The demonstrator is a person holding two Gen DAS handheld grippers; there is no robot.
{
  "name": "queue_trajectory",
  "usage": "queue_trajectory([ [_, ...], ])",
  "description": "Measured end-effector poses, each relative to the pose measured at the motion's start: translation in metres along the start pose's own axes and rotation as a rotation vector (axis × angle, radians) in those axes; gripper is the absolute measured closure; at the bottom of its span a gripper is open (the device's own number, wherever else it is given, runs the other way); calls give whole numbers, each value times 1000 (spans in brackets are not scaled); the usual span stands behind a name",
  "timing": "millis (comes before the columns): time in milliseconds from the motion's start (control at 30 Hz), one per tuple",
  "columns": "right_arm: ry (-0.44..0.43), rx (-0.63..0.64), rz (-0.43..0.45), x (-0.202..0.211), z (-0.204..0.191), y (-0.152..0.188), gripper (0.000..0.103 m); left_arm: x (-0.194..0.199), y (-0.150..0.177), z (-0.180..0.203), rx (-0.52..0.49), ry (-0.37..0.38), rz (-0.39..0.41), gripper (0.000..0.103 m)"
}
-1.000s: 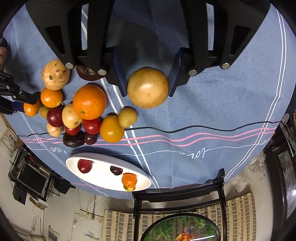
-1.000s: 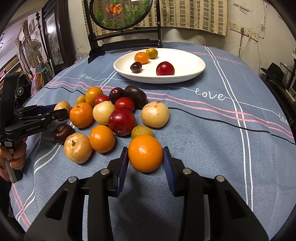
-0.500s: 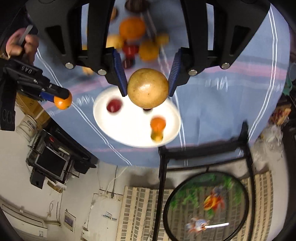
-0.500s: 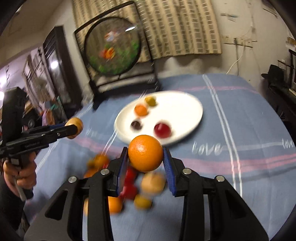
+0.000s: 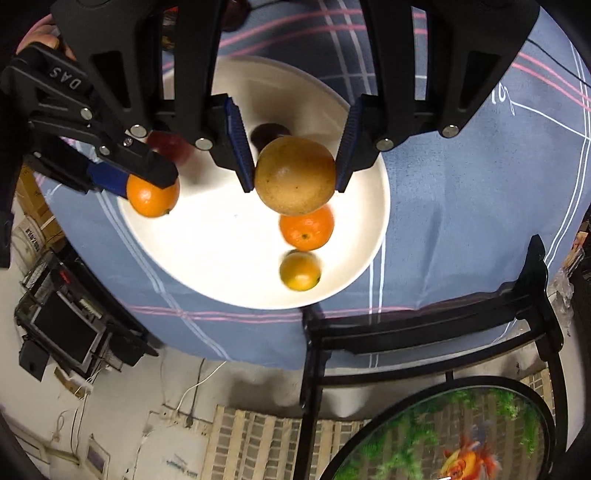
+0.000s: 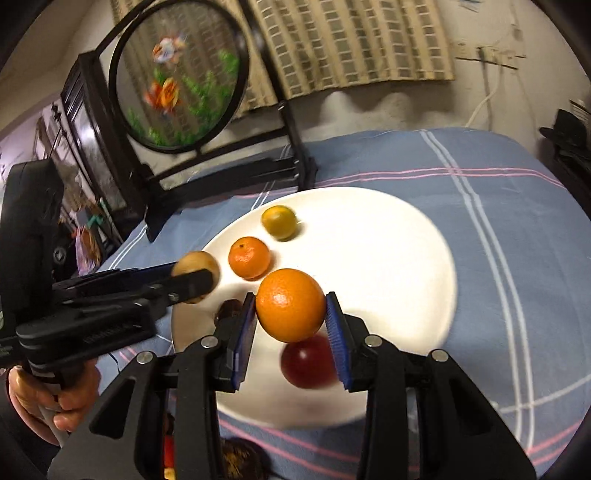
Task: Organize fruits
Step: 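Carry the orange and pear to the plate and release both, then return both tools to the fruit cluster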
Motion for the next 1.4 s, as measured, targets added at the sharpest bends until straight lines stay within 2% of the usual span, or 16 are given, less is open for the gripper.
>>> queue_trajectory([
  [167, 22, 63, -19, -15, -11, -2, 65, -10, 3, -7, 7, -20, -11, 56],
  [200, 19, 76, -34, -18, -14, -2, 65, -9, 4, -9, 8, -30, -10, 52],
  [300, 24, 83, -57, -17, -16, 0, 51, 12, 2, -13, -14, -71, 43, 22],
  [333, 29, 78, -48, -9, -15, -1, 38, 21, 2, -14, -22, -75, 63, 19],
  [433, 10, 71, 9, 20, -15, -4, 37, 56, 4, -15, -19, -80, 121, 14],
  [500, 18, 65, 46, 45, -14, -1, 37, 83, 15, -12, -14, -71, 153, 7],
  [567, 23, 48, 64, 63, -14, 7, 32, 104, 29, -10, -7, -76, 176, 3],
  [633, -1, 36, 52, 80, -16, 22, 26, 125, 52, -6, 1, -63, 193, 3],
  [767, -65, 2, -24, 99, -17, 61, 26, 153, 103, 1, 31, -40, 206, 2],
  [800, -91, -3, -15, 106, -19, 69, 26, 159, 121, 3, 45, -29, 202, 3],
  [900, -77, 0, 21, 120, -18, 86, 26, 166, 153, 7, 59, -22, 188, 2],
  [1033, -83, -5, -69, 121, -22, 117, 26, 167, 186, 15, 62, -12, 176, 2],
  [1133, -148, -9, -123, 126, -34, 136, 26, 163, 200, 23, 7, -20, 135, 2],
  [1200, -135, 24, -139, 128, -39, 146, 26, 162, 198, 24, -14, -39, 136, 2],
  [1400, -70, 152, -134, 131, -57, 157, 26, 162, 198, 15, 21, -66, 137, 2],
])
Point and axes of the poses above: each gripper's, at about its wrist camera, not at the fingertips, and x roughly against the way its jaws point, z to its right, y to its underside, the point moved 8 cm from there along -x, roughly the way its jaws point, and after that the axes turned 7 degrees about y, right-handed, at the moved point
